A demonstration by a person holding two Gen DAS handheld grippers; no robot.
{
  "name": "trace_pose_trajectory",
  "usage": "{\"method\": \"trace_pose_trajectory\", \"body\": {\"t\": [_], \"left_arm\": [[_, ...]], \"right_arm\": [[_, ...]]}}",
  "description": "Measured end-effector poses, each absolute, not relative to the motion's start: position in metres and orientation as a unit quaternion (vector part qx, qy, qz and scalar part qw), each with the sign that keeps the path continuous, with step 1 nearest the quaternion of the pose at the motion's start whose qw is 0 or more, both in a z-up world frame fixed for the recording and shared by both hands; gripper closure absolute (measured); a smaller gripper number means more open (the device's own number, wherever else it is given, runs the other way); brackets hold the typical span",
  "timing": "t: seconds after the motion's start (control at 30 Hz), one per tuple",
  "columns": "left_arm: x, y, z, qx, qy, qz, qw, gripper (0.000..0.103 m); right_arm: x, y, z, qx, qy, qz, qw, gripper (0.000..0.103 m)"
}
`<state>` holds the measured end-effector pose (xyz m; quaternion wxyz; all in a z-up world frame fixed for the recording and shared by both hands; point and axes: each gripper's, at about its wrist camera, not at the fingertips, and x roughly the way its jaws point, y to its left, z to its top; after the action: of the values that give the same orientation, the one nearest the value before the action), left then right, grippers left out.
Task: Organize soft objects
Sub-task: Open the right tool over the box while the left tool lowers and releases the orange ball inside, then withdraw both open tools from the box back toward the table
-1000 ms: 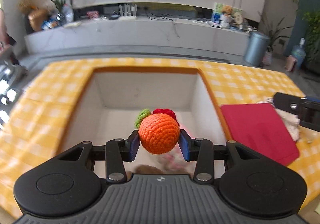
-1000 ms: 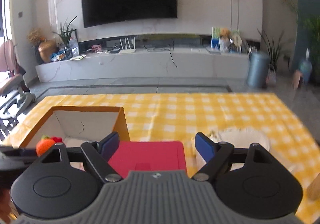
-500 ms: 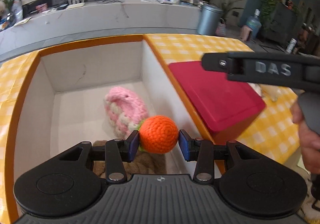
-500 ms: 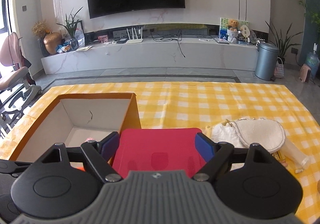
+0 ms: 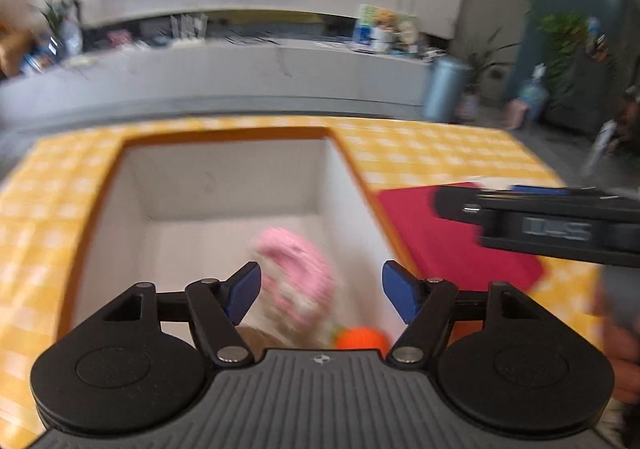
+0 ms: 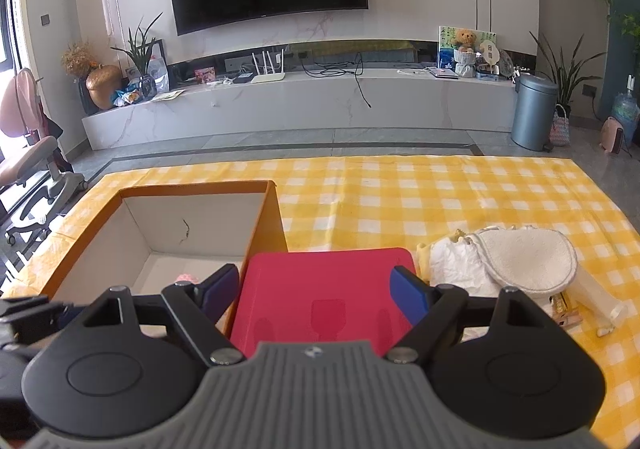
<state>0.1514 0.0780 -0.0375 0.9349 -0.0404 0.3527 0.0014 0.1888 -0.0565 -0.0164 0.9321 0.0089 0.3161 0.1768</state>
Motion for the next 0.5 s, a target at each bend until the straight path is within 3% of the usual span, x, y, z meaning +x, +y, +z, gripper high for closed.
{"method": "trace_pose_trajectory", "body": {"t": [0.13,0.17,0.2,0.3,0.5], "left_arm": [[0.171,0.075,-0.046,-0.053,0.362,0.037,0.93,0.063],[0.174,0.074,-0.048,-0.056,0.367,0.027,0.928,0.076],[0.175,0.074,-0.054,-0.059,0.371,0.027,0.926,0.081],[0.174,0.065,-0.056,-0.031,0.37,0.012,0.928,0.083],[0.157,0.067,-0.044,-0.066,0.366,-0.06,0.926,0.085]], "right_arm": [[0.186,-0.056,-0.017,0.008,0.312,0.186,0.932,0.026],[0.186,-0.056,-0.017,0.009,0.311,0.185,0.932,0.026],[0.185,-0.056,-0.017,0.011,0.312,0.185,0.932,0.026],[0.186,-0.059,-0.016,0.033,0.319,0.203,0.925,0.026],[0.185,-0.057,-0.015,0.028,0.317,0.201,0.926,0.026]]}}
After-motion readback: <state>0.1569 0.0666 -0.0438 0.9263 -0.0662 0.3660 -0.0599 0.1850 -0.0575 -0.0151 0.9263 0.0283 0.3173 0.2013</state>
